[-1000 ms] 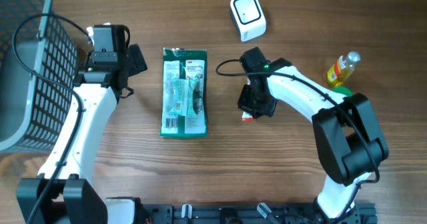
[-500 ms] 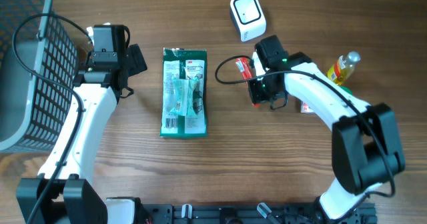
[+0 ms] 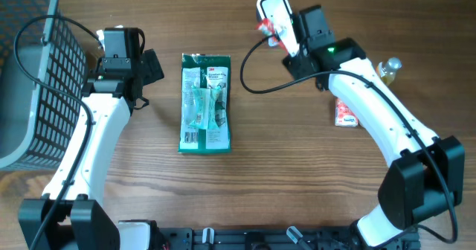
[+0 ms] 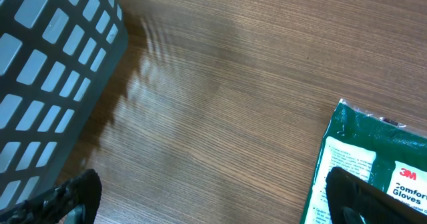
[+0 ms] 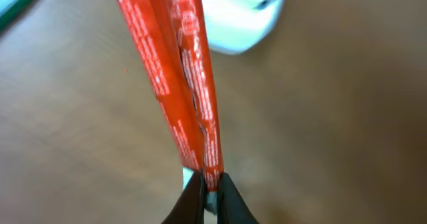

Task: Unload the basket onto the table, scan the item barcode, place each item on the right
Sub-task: 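Lift the red sticks up under the white scanner with right gripper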

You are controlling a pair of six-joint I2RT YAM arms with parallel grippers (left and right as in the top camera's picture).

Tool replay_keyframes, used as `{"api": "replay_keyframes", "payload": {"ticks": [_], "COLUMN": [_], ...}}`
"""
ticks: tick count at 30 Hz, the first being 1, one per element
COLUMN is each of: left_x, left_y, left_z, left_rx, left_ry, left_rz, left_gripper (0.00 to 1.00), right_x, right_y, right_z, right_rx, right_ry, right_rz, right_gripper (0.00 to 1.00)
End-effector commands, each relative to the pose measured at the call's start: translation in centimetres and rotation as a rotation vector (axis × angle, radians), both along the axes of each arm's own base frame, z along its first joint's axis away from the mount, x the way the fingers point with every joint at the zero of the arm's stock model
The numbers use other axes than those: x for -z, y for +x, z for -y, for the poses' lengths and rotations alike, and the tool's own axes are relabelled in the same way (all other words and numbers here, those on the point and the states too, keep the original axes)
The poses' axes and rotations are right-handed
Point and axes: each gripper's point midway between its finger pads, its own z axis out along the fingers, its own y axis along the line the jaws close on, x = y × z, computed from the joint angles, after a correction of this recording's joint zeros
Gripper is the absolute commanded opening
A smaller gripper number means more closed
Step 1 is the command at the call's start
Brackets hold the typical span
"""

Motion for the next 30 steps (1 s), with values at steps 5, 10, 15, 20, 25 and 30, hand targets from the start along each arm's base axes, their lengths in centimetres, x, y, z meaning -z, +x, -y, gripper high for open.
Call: {"api": "replay_keyframes", "payload": {"ticks": [5,10,15,20,25,30], "left_x": [-0.5,-0.5,-0.5,-0.5,-0.5,-0.5], "left_y": [0.2,0.2,0.2,0.2,0.2,0.2], "left_z": [-0.3,-0.3,-0.3,-0.3,-0.3,-0.3], "left_rx": [-0.004,-0.004,-0.004,-0.004,-0.004,-0.004], "left_ry": [0.012,0.012,0.012,0.012,0.012,0.012], "left_rz": [0.012,0.012,0.012,0.012,0.012,0.012], "left_gripper": [1.00,1.00,1.00,1.00,1.00,1.00], "right_x": [-5.3,-4.1,-2.5,-1.4,-0.4,1.3], "right_y": [5.0,6.9,8.6,10.8,12.1,12.5], "right_z": [4.6,5.0,6.1,5.8,5.3,4.6], "right_rx": [0.012,0.045,0.108,0.101,0.116,0.102], "right_ry": [-0.451,-0.535,-0.672,-0.771,-0.822,-0.824], "right_rz": [0.259,0.293,0.314,0.367,0.417,0.417], "right_gripper": [0.04,0.04,0.04,0.04,0.04,0.04]}}
